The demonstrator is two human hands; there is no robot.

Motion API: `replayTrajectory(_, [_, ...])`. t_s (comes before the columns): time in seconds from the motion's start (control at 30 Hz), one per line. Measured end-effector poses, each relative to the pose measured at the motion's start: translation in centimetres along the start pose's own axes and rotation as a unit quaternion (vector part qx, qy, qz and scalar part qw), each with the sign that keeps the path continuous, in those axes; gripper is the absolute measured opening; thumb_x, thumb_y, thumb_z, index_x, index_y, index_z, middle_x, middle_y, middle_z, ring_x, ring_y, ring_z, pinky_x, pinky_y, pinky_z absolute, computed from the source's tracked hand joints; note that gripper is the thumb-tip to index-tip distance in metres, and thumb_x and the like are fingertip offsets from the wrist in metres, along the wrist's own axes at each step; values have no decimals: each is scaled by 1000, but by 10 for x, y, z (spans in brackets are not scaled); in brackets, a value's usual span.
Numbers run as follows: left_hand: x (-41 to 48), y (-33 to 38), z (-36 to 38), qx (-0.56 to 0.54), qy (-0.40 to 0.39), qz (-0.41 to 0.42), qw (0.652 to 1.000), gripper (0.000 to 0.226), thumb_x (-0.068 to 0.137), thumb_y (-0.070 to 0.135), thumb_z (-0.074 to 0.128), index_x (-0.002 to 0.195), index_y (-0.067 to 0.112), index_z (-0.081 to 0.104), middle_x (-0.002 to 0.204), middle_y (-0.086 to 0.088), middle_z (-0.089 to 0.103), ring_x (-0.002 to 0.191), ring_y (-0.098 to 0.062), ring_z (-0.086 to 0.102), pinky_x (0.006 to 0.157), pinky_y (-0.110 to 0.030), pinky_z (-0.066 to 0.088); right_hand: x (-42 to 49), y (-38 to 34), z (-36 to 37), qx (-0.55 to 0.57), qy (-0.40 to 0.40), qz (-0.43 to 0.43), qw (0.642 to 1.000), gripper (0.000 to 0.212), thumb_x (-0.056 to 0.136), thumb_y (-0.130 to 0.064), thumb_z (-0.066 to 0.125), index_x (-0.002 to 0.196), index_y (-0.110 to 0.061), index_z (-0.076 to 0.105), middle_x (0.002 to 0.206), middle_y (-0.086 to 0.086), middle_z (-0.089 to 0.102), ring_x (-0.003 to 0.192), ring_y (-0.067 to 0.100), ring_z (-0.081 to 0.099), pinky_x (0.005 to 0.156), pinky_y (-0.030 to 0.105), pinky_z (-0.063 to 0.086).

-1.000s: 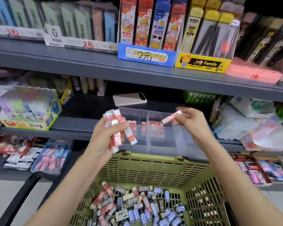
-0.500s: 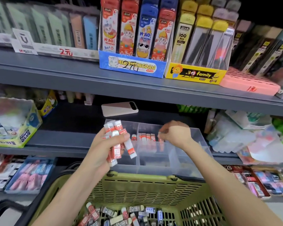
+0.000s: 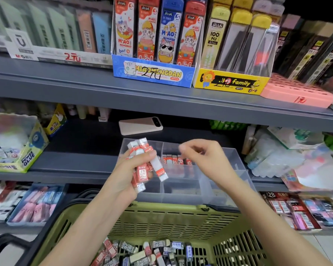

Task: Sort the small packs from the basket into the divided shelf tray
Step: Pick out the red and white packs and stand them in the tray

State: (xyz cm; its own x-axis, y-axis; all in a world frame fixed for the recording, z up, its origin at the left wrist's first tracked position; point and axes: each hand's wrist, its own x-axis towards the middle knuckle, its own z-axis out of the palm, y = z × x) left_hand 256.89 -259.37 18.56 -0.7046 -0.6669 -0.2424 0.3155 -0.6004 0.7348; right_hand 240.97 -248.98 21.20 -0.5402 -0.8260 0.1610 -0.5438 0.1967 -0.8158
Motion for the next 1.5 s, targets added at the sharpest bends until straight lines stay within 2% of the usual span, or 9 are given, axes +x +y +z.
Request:
replayTrajectory(0.07, [-1,-2,4,-5,-8,-2,1000,25,58,7,73,78,8,59,61,-5,63,47,-12,60,38,-17,42,-17,-20,10,113,-78,19,990,9,80,-26,72,88,-28,69,71,-6,69,64,3,59,58,14,45])
replayTrajectory(0.2, [-4,-7,11,30,-12,3,999,37,52,8,81,85,8,64,69,-8,68,59,-18,67,49,-25,54,-30,-32,24,43,-79,-6,996,43,72,-23,79,111,-24,61,65,-10,59,57,-1,52,58,11,43])
replayTrajectory(0.37, [-7,-8,19,68,1,25,997,41,49,12,79,89,10,65,74,-7,71,64,-18,70,49,-24,53,-33,-29,12,47,-85,17,995,39,73,-22,77,102,-30,54,67,-6,63,60,2,51,63,18,47])
replayTrajectory(0.5, [-7,-17,30,32,45,19,998,42,50,14,78,89,10,64,78,-10,72,63,-16,69,43,-18,46,-43,-18,8,90,-18,52,994,21,75,-16,75,87,-25,60,69,-7,65,60,5,54,60,24,49])
replayTrajectory(0.67, [-8,-23,32,34,62,6,997,53,46,18,83,96,15,64,78,-5,74,68,-17,72,43,-20,48,-34,5,-18,329,69,139,931,23,68,-15,76,90,-10,69,67,-1,62,55,6,49,60,19,42])
replayTrajectory(0.8, [-7,-16,15,58,85,20,995,60,45,22,83,101,17,62,79,-2,75,74,-17,73,47,-20,50,-4,25,-42,93,154,98,979,25,70,-15,80,88,-18,63,79,-3,65,67,6,58,62,14,46])
replayTrajectory(0.97, [-10,-7,3,97,72,43,992,69,39,29,86,103,19,63,78,2,74,76,-17,73,48,-20,50,26,33,-30,-65,38,44,996,29,52,-25,87,69,-31,63,63,-11,62,57,-3,54,55,7,42])
replayTrajectory(1.13, [-10,-4,-3,107,53,40,992,65,47,23,84,108,18,62,82,1,74,77,-17,73,50,-20,52,42,44,-21,-181,-68,29,981,24,67,-16,82,89,-13,74,78,-3,65,70,11,57,57,4,39])
replayTrajectory(1.5, [-6,-6,-6,118,49,35,991,64,45,25,84,106,19,63,81,2,74,77,-17,73,50,-19,51,57,42,-9,-327,-180,1,928,44,75,-23,75,117,-18,62,111,1,67,98,17,58,76,18,40])
